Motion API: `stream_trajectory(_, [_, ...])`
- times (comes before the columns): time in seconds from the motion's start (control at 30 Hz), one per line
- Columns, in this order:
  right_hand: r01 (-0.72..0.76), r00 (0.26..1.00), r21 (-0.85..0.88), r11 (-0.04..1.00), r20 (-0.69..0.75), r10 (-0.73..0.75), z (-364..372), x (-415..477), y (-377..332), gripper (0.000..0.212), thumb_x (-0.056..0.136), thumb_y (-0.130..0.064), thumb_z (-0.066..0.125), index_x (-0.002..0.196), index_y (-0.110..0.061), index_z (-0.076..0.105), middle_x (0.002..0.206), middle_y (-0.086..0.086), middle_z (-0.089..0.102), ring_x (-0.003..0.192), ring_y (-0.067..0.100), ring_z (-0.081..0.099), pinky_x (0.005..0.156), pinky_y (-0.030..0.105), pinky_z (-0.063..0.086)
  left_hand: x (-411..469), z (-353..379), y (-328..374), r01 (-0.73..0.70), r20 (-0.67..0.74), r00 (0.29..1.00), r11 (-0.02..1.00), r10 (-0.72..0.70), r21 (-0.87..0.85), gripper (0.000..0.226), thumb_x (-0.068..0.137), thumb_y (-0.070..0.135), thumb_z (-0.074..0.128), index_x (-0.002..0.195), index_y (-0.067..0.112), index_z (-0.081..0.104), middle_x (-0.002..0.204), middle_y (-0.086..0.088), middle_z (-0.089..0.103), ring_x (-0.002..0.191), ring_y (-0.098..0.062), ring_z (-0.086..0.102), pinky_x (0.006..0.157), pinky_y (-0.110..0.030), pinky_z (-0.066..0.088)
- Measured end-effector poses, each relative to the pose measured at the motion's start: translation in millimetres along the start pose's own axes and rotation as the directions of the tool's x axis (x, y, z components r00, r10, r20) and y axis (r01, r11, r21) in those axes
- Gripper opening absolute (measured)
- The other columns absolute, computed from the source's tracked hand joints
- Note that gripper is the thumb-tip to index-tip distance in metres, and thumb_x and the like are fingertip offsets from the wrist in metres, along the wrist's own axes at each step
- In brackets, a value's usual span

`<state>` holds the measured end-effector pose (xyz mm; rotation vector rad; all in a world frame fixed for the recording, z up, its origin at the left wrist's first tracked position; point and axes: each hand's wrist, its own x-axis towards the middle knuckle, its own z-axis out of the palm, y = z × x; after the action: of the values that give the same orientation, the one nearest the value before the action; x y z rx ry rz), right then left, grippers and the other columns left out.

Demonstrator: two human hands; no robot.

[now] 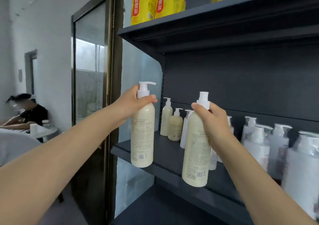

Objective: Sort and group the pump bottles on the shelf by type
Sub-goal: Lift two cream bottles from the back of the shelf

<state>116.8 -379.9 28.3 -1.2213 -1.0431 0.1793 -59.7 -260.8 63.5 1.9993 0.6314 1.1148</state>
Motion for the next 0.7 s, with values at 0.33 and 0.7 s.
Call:
stream_trajectory(0.33, [0.026, 0.987, -0.087, 0.996, -0.156, -0.039, 54.7, 121.5, 71.9, 0.036, 0.083, -0.032, 0.061, 0.062, -0.017, 0.037, 0.055, -0.005, 0.037, 0.055, 0.014, 0.036, 0.054, 0.028, 0.031, 141.4, 12.0, -85.5, -0.027, 0.075, 0.997, 0.999, 0.03, -0.033, 0.032, 0.084, 0.031, 0.065, 0.11, 0.021, 0.049, 0.116, -0.008, 0.065, 0.107, -0.019, 0.062, 0.087, -0.031, 0.05])
stream_trajectory(0.7, [-0.089, 0.904, -0.314, 0.945, -0.424, -0.056, 80.7, 158.0, 116.8, 0.024, 0.083, -0.035, 0.062, 0.079, -0.012, 0.054, 0.067, -0.004, 0.051, 0.062, 0.014, 0.048, 0.056, 0.025, 0.036, 241.5, 34.2, -161.5, -0.07, 0.256, 0.957, 0.967, 0.134, -0.244, 0.022, 0.086, 0.022, 0.063, 0.105, 0.028, 0.053, 0.112, -0.003, 0.068, 0.092, -0.013, 0.066, 0.073, -0.022, 0.052])
